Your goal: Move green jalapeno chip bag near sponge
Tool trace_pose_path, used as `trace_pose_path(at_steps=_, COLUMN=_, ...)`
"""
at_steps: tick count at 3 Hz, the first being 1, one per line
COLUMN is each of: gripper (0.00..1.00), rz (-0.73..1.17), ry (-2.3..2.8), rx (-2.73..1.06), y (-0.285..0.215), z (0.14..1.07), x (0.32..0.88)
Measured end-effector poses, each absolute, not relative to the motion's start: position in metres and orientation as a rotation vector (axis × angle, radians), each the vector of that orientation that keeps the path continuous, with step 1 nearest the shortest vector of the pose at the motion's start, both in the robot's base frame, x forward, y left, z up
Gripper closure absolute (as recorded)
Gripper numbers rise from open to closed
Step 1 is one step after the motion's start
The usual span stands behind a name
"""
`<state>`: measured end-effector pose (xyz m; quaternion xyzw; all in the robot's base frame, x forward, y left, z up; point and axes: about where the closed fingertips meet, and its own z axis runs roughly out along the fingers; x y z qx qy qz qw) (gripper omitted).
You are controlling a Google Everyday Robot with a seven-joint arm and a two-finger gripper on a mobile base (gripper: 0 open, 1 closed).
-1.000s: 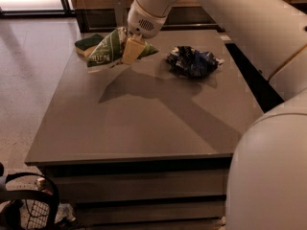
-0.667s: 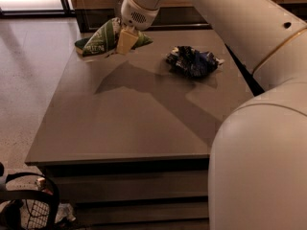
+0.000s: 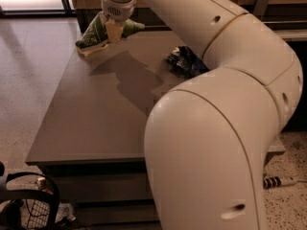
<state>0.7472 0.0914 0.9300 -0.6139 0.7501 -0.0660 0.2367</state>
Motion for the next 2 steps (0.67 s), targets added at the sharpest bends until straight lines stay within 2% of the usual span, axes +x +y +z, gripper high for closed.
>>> trace_pose_path(at_steps=2, gripper=1.0, rz=-0.37, ry=2.144, rx=-1.587, y=0.094, z=0.928, x=0.787)
